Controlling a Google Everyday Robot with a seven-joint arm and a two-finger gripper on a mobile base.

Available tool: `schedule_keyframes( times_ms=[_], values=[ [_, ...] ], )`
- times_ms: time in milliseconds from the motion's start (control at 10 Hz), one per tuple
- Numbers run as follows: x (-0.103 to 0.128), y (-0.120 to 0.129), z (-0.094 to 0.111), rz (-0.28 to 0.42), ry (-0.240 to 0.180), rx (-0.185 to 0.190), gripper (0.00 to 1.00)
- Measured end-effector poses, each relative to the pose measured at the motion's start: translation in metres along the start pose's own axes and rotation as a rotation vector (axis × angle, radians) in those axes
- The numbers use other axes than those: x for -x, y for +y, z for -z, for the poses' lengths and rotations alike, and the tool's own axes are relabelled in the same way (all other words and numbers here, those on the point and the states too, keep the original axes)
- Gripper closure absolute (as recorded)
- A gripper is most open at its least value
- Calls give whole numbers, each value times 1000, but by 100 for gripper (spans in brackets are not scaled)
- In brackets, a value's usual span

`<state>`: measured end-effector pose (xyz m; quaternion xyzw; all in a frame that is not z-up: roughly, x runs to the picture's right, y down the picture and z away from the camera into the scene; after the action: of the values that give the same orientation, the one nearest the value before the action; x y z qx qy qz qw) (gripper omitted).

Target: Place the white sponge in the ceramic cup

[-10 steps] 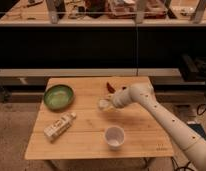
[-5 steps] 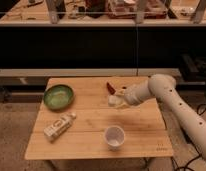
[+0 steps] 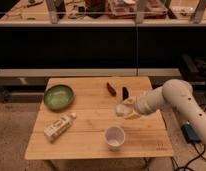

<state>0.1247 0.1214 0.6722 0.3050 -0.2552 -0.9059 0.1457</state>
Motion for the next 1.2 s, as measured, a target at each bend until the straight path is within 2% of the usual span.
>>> schedule_keyframes(
  times_ms=[200, 600, 800, 1000, 1100, 1200],
  values=[
    [-4, -26, 0, 3, 22, -7, 83],
    [-21, -66, -9, 88, 54, 8, 83],
    [-23, -82, -19, 120, 56, -2, 83],
    [-23, -96, -32, 128, 62, -28, 82],
    [-24, -98, -36, 130, 65, -34, 77],
    [-26, -99, -40, 131, 68, -39, 67]
  ],
)
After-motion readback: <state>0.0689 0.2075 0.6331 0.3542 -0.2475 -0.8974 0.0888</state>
